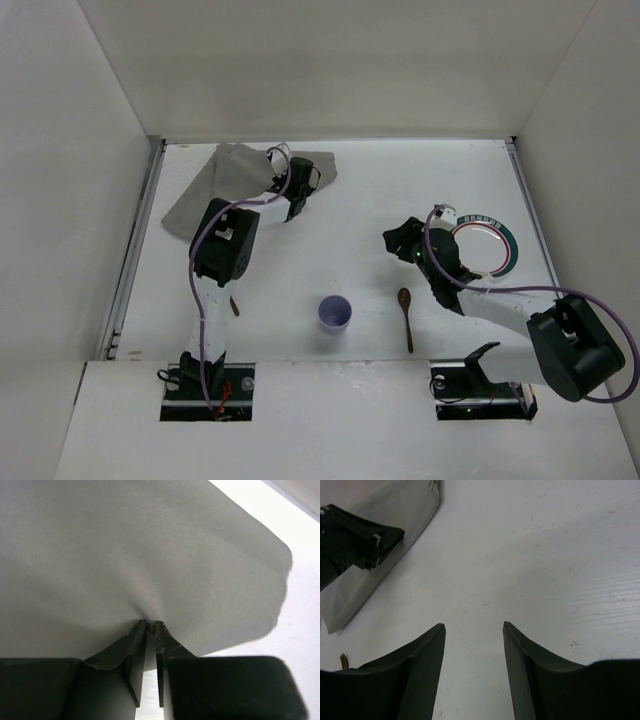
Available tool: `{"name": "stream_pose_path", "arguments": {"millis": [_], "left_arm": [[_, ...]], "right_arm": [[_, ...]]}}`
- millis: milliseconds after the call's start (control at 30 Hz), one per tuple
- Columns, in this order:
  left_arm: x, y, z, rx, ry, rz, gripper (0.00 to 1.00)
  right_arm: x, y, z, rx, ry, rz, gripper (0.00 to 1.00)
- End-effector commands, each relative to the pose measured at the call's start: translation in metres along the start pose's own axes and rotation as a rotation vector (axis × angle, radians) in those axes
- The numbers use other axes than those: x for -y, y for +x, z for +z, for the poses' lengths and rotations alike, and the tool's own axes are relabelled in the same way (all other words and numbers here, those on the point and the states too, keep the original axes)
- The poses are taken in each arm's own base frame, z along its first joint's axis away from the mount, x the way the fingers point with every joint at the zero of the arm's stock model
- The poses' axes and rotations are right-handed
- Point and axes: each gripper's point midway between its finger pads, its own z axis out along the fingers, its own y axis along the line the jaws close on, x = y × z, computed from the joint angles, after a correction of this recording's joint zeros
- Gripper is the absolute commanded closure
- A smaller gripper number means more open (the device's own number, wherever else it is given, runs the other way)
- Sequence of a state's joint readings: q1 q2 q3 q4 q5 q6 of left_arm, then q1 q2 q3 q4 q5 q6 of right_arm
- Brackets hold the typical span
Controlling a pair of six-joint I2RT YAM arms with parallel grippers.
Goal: Set the dinner table for one person
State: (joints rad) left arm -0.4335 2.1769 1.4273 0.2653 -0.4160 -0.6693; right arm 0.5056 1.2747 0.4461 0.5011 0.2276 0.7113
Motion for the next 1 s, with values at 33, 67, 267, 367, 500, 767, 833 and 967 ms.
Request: {"name": "stream_pose_path", "arguments": {"millis": [33, 67, 267, 367, 500, 767, 833, 967], "left_arm": [[0.051, 0.045, -0.004, -0.138, 0.138, 0.021, 0.92], [0.065, 0.049, -0.006, -0.148, 0.171, 0.022, 0.93], [0.128, 0.065, -0.024, -0.190, 0.326, 0.032, 0.93], [0.149, 0.069, -0.039, -0.210, 0.395, 0.042, 0.88], [0.155, 0.039, -0.061, -0.143, 0.412, 0.032, 0.64], [0.107, -0.072, -0.069, 0.060, 0.348, -0.040, 0.54], [0.079, -0.093, -0.058, 0.082, 0.291, -0.061, 0.53], [0.023, -0.128, -0.037, 0.134, 0.151, -0.082, 0.49]], "right_arm": [[-0.021, -0.022, -0.002, 0.061, -0.065, 0.016, 0.44], [-0.020, -0.023, -0.002, 0.067, -0.063, 0.021, 0.44], [-0.016, -0.028, -0.004, 0.084, -0.052, 0.029, 0.44], [-0.014, -0.028, -0.004, 0.086, -0.048, 0.030, 0.44], [-0.012, -0.029, -0.004, 0.093, -0.037, 0.032, 0.44], [-0.016, -0.032, -0.006, 0.103, -0.046, 0.032, 0.45], [-0.015, -0.032, -0.005, 0.103, -0.042, 0.035, 0.45], [-0.015, -0.030, -0.003, 0.096, -0.038, 0.028, 0.45]]}}
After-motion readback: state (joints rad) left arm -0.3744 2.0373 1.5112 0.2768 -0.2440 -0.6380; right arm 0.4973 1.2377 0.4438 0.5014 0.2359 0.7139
